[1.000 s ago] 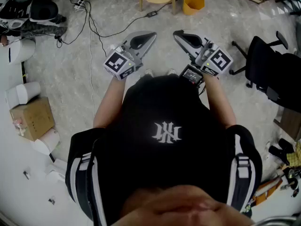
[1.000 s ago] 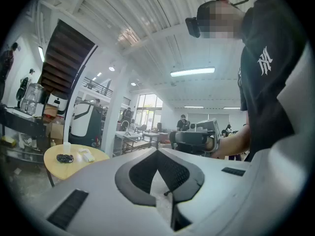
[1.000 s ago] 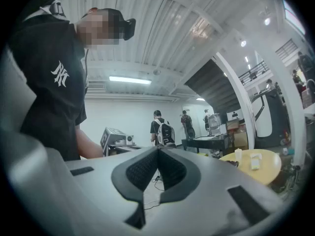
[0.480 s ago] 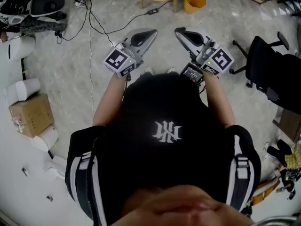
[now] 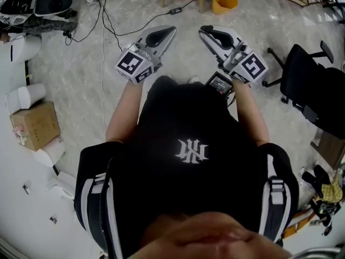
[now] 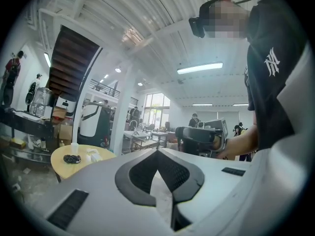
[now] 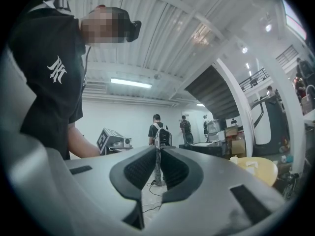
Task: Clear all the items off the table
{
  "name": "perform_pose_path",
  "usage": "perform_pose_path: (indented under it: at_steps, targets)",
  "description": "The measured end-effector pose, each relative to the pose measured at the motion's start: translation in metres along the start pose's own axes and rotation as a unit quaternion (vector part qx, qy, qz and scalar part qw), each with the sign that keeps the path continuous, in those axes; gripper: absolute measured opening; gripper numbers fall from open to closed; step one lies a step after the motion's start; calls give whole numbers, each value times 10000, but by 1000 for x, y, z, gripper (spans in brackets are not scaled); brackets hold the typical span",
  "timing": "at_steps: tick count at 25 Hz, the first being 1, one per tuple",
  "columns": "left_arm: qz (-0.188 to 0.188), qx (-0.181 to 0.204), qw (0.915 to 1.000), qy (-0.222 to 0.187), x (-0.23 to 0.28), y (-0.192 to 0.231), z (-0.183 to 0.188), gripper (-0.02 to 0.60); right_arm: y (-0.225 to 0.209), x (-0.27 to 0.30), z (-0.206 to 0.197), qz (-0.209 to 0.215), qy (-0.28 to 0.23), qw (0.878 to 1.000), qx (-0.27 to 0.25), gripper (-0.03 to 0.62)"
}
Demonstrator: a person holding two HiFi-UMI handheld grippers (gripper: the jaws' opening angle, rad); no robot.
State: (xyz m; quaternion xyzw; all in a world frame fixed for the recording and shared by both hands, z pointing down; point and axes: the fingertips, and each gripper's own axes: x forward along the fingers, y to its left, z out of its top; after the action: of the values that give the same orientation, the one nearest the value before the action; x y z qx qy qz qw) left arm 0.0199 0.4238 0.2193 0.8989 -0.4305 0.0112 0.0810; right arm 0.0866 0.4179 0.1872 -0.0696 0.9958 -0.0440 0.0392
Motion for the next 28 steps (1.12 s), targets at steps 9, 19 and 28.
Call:
perform_pose_path:
  at_steps: [9,19,28]
  targets:
    - [77,-62,9999,-47,8,59,1,12,-52,40,-6,-19,86,10000,15,20]
    - [-29,-273,9993,-252,23,201,17,12,-140,145,-9,-138,301,9994,60,20]
    - [-209,-327,9991,-142,36,303,29,12,-206,221,2,-386,356,9986,25,20]
